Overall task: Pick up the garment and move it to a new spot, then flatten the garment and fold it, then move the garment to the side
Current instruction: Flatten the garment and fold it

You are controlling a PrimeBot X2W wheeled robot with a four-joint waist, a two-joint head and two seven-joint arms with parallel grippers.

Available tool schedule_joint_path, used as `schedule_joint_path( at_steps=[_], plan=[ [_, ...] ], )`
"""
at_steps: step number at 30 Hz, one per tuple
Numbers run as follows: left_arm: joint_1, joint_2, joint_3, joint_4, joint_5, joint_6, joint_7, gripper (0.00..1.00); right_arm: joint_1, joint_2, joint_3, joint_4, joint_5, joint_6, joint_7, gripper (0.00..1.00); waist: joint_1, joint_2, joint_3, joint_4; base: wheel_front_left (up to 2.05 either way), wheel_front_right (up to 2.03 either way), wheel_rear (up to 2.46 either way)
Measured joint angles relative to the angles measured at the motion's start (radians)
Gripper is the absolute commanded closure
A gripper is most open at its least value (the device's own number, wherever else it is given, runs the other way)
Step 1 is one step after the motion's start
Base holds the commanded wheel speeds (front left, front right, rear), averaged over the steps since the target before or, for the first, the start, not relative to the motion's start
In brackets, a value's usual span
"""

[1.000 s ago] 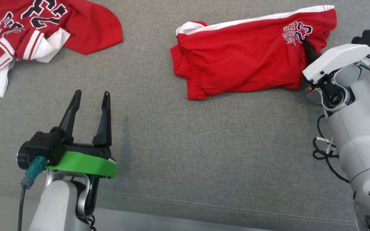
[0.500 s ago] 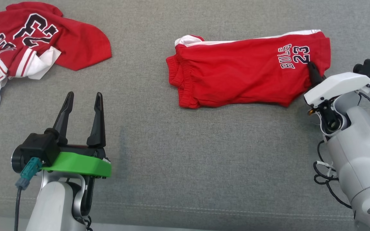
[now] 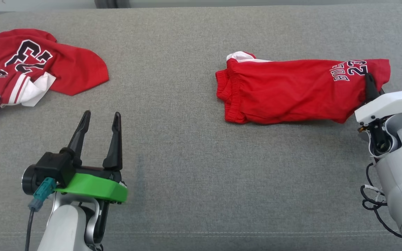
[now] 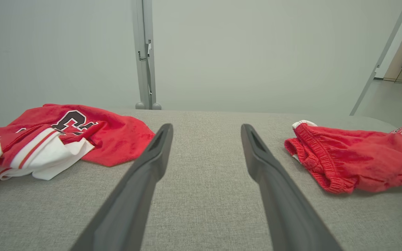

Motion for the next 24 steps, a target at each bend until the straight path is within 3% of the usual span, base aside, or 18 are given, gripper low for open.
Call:
schedule_joint_path(
  at_steps=[6,14,24],
  plan=[
    [0.001,0.0,-0.02,0.002,0.0,-0.007,0.0,0.0,-0.006,0.016,0.104,-0.061,-0.078,0.008,-0.027,1.0,0.0,0.0,-0.016,0.01,0.0,0.0,0.0],
    [0.002,0.0,-0.041,0.007,-0.016,-0.008,0.0,0.0,-0.024,0.072,0.32,-0.135,-0.184,0.008,-0.026,1.0,0.0,0.0,-0.023,0.05,0.0,0.0,0.0],
    [0.005,0.0,-0.046,0.007,-0.038,-0.008,0.0,0.0,-0.02,0.083,0.421,-0.109,-0.186,0.008,0.046,1.0,0.0,0.0,-0.03,0.105,0.0,0.0,0.0]
  ],
)
